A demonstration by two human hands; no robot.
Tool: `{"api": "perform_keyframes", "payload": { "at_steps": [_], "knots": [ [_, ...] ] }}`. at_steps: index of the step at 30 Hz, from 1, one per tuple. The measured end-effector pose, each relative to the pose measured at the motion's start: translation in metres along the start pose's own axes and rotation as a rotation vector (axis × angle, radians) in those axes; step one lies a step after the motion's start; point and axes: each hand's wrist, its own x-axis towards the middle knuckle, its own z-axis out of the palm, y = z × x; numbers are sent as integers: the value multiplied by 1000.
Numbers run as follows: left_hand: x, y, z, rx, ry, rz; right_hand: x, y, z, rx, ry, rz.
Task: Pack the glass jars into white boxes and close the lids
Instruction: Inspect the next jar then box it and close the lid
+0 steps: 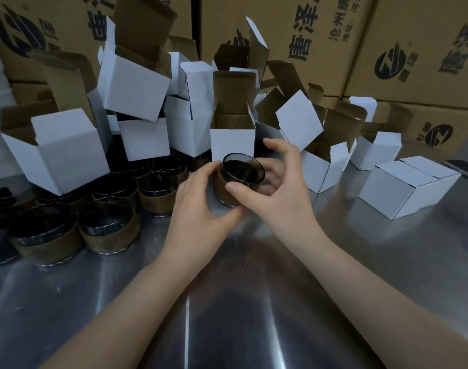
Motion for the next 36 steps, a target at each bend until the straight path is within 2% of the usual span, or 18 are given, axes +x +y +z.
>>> {"api": "perform_keyframes", "payload": {
  "at_steps": [13,20,27,36],
  "knots": [
    [-1,-5,0,-44,45,10,-2,-4,1,-37,-122,-21],
    [1,-7,-2,-54,103,3,0,-1,1,39,-249,79],
    [0,-5,-3,-51,121,26,0,-2,1,92,-227,95],
    [-1,-3,-2,-64,98,44,-1,-5,1,137,-204,22]
  ]
}}
